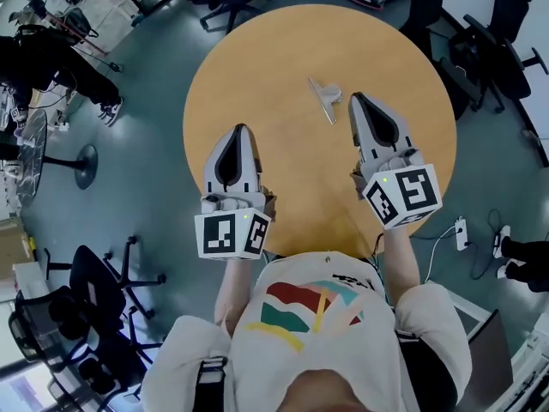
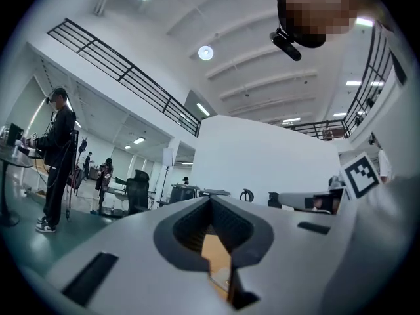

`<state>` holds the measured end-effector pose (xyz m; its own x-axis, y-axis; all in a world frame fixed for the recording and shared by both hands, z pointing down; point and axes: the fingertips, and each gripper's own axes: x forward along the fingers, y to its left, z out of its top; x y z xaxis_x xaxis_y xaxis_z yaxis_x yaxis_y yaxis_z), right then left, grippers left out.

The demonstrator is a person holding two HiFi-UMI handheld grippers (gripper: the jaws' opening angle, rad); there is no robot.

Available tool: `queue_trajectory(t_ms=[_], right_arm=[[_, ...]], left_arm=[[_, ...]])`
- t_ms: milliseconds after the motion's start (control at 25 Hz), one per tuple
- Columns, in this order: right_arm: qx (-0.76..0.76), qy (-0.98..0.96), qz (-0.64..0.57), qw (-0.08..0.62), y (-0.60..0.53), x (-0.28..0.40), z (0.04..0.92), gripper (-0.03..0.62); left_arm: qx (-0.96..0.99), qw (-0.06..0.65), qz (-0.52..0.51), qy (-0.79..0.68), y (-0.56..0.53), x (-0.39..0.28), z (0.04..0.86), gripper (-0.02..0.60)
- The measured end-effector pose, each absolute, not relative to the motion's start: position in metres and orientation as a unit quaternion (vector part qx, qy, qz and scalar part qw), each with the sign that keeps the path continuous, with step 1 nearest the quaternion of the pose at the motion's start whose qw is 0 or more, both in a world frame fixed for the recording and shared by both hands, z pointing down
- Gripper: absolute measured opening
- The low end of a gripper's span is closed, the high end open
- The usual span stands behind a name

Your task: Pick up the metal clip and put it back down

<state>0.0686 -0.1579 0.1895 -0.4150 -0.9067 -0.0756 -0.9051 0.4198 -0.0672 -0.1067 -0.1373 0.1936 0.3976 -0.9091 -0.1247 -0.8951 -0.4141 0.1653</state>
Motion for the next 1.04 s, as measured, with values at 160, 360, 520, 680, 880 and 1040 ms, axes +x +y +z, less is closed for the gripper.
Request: queue_trajectory(t_ms=[160, 360, 520, 680, 880, 1040], right_arm=[[-0.536, 0.839, -0.02, 0.088, -0.096, 0.061, 0.178, 0.014], [-0.528, 0.842, -0.027, 0.106, -0.055, 0.06, 0.177, 0.014], [-0.531, 0.842, -0.006, 0.101, -0.041, 0.063, 0.169, 0.014], [-0.531, 0.84, 0.005, 0.106, -0.036, 0.067, 0.161, 0.014], [-0.532, 0.841, 0.015, 0.101, -0.039, 0.067, 0.156, 0.013], [-0.533, 0.84, 0.013, 0.102, -0.039, 0.071, 0.158, 0.014]], left_arm=[[0.852, 0.028, -0.104, -0.512, -0.107, -0.092, 0.18, 0.043], [0.869, 0.016, -0.103, -0.483, -0.088, -0.067, 0.177, 0.043], [0.872, 0.002, -0.112, -0.476, -0.078, -0.063, 0.165, 0.043], [0.871, -0.006, -0.118, -0.477, -0.075, -0.063, 0.156, 0.043], [0.869, -0.006, -0.122, -0.48, -0.079, -0.065, 0.15, 0.043], [0.871, -0.007, -0.122, -0.475, -0.078, -0.061, 0.151, 0.043]])
